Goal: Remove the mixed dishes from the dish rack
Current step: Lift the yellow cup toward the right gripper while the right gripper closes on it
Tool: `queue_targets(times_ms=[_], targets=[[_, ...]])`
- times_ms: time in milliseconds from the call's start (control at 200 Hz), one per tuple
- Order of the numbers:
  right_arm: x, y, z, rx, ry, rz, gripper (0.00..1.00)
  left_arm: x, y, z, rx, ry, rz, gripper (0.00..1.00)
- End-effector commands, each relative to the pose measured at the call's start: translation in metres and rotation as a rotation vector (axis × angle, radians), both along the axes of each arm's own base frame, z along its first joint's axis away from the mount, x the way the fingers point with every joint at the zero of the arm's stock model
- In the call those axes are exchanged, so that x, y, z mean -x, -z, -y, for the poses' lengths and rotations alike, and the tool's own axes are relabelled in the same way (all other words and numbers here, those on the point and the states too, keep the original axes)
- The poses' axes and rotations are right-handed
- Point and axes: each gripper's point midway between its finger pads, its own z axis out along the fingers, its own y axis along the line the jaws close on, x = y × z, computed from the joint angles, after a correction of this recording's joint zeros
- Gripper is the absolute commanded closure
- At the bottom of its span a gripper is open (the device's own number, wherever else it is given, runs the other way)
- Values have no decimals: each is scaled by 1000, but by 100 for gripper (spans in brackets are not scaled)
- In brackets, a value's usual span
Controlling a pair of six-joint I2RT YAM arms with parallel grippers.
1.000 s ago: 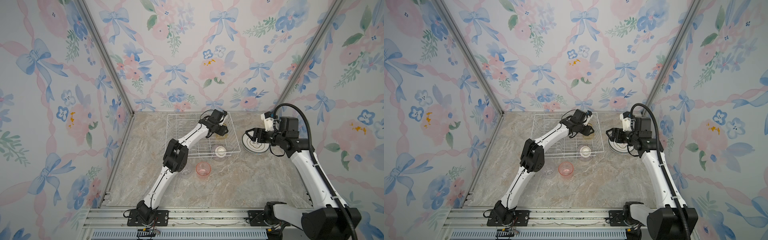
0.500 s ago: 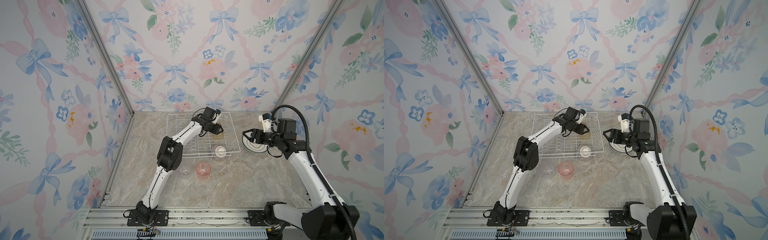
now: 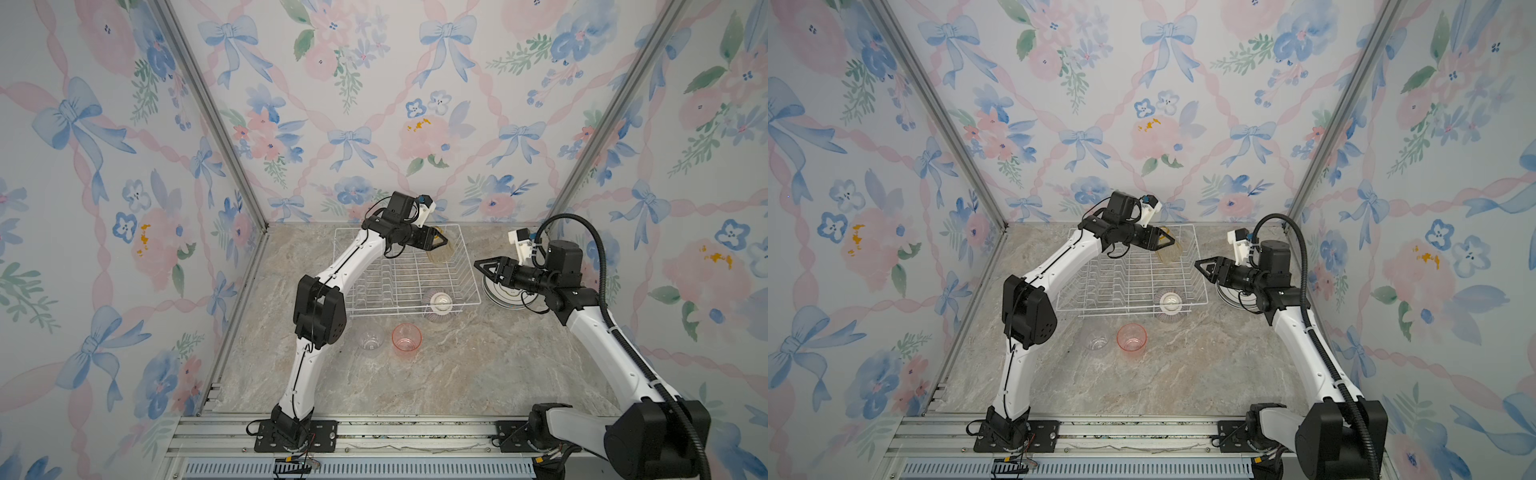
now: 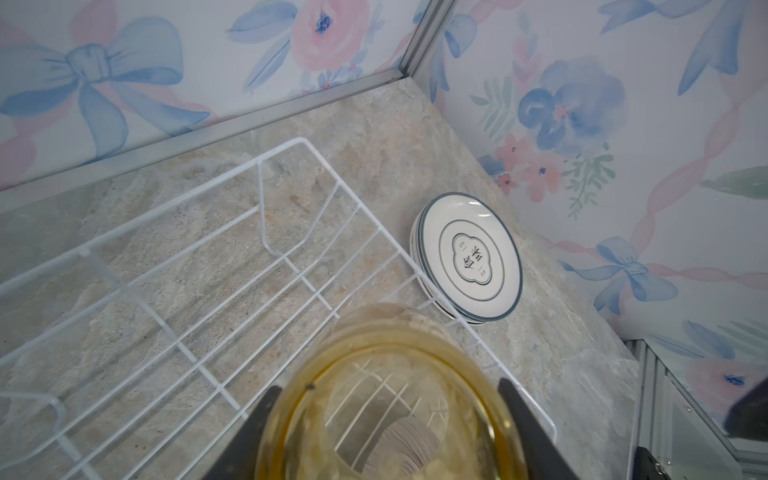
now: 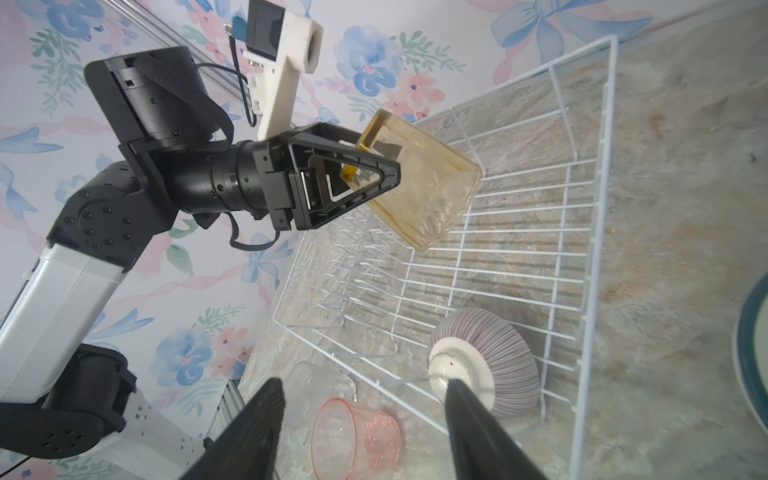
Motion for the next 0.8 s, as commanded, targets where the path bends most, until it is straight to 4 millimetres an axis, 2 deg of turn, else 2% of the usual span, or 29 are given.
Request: queue_targets(times_ms=[0, 135, 325, 610, 795], targets=[[2, -11, -15, -83, -54, 32, 39, 19, -56, 10, 150, 90, 32, 59], [2, -15, -24, -122, -71, 41, 40, 31, -85, 14, 254, 146, 51, 59], [-2, -23, -33, -171, -80, 70, 42, 44, -113, 11, 457, 204, 53, 59], [-15, -45, -42, -212, -73, 151, 45, 57, -119, 10, 606, 255, -8, 58], [-24, -50, -49, -224, -78, 168, 46, 66, -124, 13, 644, 285, -23, 58]])
